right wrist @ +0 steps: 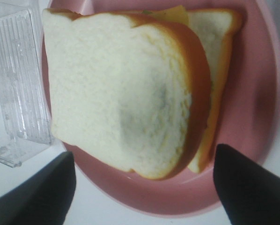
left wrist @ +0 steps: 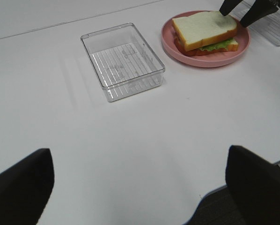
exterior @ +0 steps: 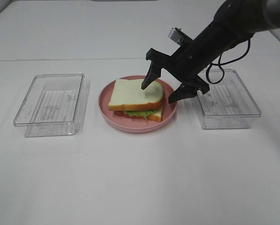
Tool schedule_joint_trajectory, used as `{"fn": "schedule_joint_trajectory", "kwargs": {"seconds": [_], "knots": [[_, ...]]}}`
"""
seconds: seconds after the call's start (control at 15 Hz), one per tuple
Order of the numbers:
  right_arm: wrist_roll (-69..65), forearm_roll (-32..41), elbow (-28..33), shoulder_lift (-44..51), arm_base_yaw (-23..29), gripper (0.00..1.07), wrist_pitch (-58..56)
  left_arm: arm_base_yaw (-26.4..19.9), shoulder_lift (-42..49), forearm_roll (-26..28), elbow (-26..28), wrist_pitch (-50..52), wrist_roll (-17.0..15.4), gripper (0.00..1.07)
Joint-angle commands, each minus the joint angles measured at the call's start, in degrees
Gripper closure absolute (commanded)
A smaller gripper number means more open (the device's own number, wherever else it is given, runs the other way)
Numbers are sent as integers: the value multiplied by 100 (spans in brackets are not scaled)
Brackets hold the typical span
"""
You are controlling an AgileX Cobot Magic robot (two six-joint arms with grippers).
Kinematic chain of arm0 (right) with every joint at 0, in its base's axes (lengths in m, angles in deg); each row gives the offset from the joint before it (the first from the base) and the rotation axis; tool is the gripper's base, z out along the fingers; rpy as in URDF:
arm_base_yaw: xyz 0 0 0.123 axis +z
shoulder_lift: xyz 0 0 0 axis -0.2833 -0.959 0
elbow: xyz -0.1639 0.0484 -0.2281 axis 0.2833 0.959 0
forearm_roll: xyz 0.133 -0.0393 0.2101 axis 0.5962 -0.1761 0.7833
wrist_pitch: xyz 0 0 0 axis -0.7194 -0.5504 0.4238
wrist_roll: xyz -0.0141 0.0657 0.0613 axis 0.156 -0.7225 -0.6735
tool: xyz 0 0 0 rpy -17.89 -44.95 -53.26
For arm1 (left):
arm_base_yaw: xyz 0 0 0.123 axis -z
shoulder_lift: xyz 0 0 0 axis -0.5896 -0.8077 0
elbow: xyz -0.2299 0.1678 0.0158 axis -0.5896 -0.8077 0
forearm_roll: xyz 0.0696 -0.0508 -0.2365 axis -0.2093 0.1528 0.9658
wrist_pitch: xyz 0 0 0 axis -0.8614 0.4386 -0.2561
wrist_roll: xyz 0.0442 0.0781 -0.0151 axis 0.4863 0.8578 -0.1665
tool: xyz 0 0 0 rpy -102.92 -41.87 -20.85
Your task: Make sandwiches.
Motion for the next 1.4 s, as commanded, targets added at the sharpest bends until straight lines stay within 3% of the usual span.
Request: {"fn": "schedule_joint_trajectory", "kwargs": {"seconds": [0.07,0.4,0.73,0.87,1.0,1.27,1.4], "knots": [[17,-676,17,384,0,30,-401,-11,120,46,-11,63,-11,13],[63,-2578,23,1736,11,31,-2063,-11,120,46,-11,63,-11,13],[57,-3203,223,3443,11,31,-2802,-11,120,46,-11,63,-11,13],[52,-3197,659,4085,11,31,-2796,-11,120,46,-11,63,-11,13],[52,-3197,1467,4945,11,31,-2796,-11,120,46,-11,63,-11,13],[52,-3174,3633,6984,11,31,-2756,-11,120,46,-11,63,-11,13],[97,-3180,4314,7723,11,31,-2641,-11,120,46,-11,63,-11,13]]}}
